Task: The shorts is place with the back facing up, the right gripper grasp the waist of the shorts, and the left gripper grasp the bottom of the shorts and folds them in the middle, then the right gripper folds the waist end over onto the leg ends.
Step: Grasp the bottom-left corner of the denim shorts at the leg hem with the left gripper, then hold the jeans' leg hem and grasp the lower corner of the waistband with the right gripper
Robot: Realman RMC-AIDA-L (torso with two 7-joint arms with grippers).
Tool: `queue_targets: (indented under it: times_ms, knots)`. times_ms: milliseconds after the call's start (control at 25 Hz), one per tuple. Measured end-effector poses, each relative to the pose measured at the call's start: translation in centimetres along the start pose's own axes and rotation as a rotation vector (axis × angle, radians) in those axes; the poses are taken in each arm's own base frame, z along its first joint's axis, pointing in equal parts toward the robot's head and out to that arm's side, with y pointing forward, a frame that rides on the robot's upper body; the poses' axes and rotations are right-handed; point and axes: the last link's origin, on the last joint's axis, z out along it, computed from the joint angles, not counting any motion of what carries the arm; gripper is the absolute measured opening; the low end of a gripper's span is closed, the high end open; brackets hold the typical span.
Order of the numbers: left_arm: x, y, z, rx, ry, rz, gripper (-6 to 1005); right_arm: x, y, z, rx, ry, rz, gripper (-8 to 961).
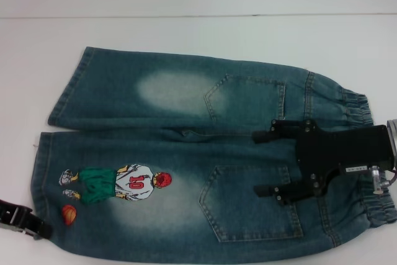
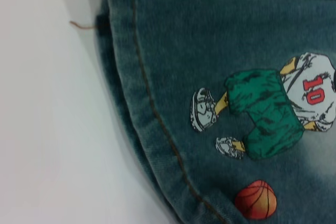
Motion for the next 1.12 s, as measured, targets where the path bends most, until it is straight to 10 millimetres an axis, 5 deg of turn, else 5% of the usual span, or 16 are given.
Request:
queue_targets:
  times_ms: [280, 600, 880, 1120]
  knots:
    - [0.4, -0.1, 0.0, 0.014, 0.025, 0.001, 56, -0.4, 0.0, -0.2, 0.003, -0.027, 0.000, 946]
    - [0.7, -0.1, -0.6, 0.016, 0.045, 0.031, 54, -1.1, -0.8, -2.4, 0.061, 0.043, 0.208, 945]
    - [1.1, 0.1, -1.1, 0.024, 0.040, 0.065, 53, -3.5, -0.9, -6.7, 0.139, 0.367, 0.445, 943]
    - [1.7, 0.6, -1.2, 0.030, 0.022, 0.100, 53, -4.7, -1.4, -7.7, 0.189, 0.677, 0.558, 939]
